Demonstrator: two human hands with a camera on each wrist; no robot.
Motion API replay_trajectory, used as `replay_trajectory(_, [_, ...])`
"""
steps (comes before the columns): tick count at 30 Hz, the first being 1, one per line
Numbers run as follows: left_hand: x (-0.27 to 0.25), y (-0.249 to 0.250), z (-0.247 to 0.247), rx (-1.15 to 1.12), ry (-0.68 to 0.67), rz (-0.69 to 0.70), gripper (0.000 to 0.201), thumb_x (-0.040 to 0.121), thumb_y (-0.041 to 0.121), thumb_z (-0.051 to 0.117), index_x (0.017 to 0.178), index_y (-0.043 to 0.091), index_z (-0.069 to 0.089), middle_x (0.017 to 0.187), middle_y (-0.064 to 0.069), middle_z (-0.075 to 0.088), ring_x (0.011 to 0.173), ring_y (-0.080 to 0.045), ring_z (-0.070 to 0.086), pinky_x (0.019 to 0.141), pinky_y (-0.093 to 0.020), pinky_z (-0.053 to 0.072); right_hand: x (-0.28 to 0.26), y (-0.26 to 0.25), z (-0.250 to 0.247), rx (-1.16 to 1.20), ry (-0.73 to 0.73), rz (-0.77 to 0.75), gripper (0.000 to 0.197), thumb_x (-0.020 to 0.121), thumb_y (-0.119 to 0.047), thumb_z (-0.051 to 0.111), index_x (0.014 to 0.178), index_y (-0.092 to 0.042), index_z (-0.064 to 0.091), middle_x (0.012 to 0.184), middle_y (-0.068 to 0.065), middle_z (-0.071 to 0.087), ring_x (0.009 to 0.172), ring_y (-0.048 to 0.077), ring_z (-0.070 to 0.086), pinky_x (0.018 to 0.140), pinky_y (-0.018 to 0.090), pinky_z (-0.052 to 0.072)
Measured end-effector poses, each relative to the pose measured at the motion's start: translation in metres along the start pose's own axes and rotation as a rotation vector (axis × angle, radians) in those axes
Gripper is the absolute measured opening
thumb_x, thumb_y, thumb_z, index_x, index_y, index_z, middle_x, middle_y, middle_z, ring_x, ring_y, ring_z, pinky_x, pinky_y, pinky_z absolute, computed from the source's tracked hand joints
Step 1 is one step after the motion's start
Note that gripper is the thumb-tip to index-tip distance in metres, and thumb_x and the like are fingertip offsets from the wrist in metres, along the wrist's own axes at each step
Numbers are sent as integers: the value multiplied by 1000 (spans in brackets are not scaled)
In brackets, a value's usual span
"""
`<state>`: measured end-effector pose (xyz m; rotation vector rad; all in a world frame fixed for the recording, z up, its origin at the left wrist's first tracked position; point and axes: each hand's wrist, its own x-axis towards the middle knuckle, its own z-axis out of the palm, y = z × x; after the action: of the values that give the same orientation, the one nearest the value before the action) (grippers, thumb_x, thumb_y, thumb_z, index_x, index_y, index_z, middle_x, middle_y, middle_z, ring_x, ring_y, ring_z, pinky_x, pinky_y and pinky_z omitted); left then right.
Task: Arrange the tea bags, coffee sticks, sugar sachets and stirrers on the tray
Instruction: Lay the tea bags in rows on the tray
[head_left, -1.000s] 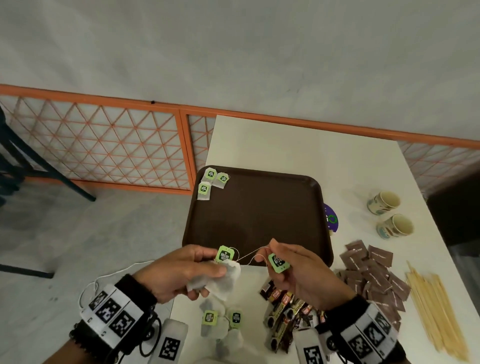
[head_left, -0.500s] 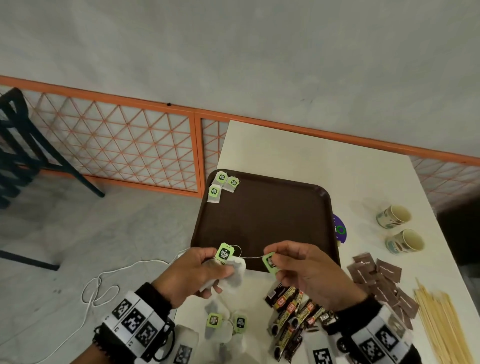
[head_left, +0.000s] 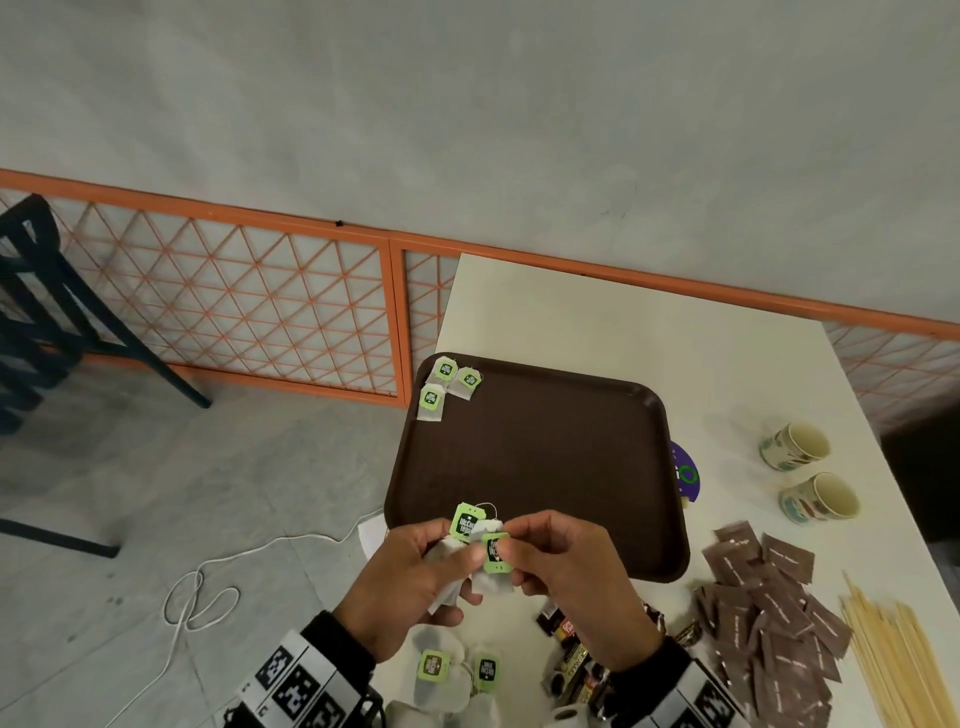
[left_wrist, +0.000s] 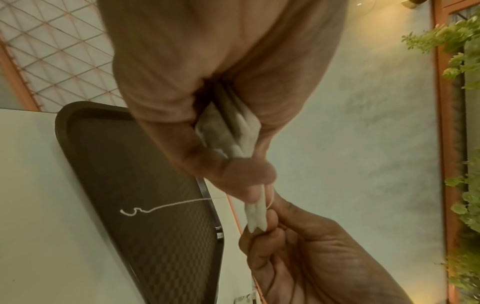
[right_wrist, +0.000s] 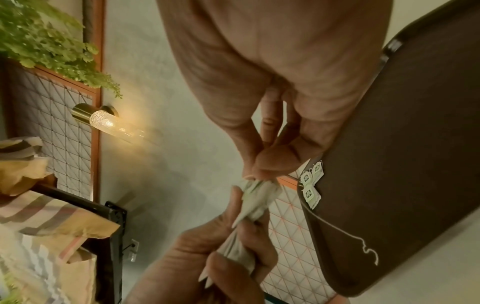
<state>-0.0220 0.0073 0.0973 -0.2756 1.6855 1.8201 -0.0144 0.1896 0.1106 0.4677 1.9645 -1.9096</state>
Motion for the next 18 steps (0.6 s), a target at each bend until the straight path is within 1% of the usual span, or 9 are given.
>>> replay_trajectory(3, [2,1,-4,0,8,15,19,89,26,68,104,15,70,76,-7,69,69,-13,65,55,-27,51,4,2,4,13,-1,46,16,82,-11,77,97,-9,71,75,8,70,62,15,60,58,23,49])
replay_trajectory(4, [3,2,-6,-8,5,14,20,89,26,69,105,15,70,78,-8,69,69,-14,64,55,-28,51,6,2,5,49,-30,80,17,83,-12,76,99,-10,72,78,7,71,63,15,60,59,23,49])
replay_trajectory(6, [5,3,-12,-23,-9,4,24,88,28,69,108,15,70,80,-10,69,68,-13,64,56,-28,50,10,1,5,124,-137,167,18,86,-14,73,104,-10,73,80,5,70,64,13,57,60,23,46])
replay_trajectory(8, [8,3,-18,-46,-25,-3,28,87,29,69,109,13,70,76,-10,67,64,-11,62,55,-27,50,16,1,6,153,-207,231,20,86,-17,72,103,-6,73,75,4,65,62,11,54,59,22,43])
replay_trajectory(10, [11,3,-22,-67,-2,-4,26,88,30,68,108,13,70,78,-8,68,66,-13,62,54,-27,49,26,0,7,102,-222,235,23,84,-19,74,99,-1,72,72,5,61,60,11,52,59,23,41])
replay_trajectory(12, [16,4,-27,-80,84,4,22,91,28,65,105,11,69,84,-8,72,67,-15,63,55,-28,49,38,-4,5,18,-217,216,24,84,-20,74,98,-1,72,71,6,60,60,11,50,59,23,40])
replay_trajectory(14, [23,4,-34,-96,198,11,22,93,28,62,102,8,67,88,-12,73,65,-16,62,54,-28,49,55,-7,-1,-63,-189,204,21,84,-21,74,96,-3,73,70,6,61,60,10,50,57,22,40])
replay_trajectory(16, [29,4,-44,-106,297,11,20,94,28,60,100,11,67,88,-12,73,63,-16,63,54,-28,50,81,-7,-8,-150,-115,196,16,86,-19,73,93,-4,73,69,7,61,57,9,49,54,19,39])
replay_trajectory(18, [34,2,-52,-101,373,-7,16,95,29,60,98,16,68,85,-8,74,63,-16,65,54,-26,51,117,-4,-11,-169,-17,213,15,87,-13,72,95,0,72,69,10,59,56,10,48,52,19,39])
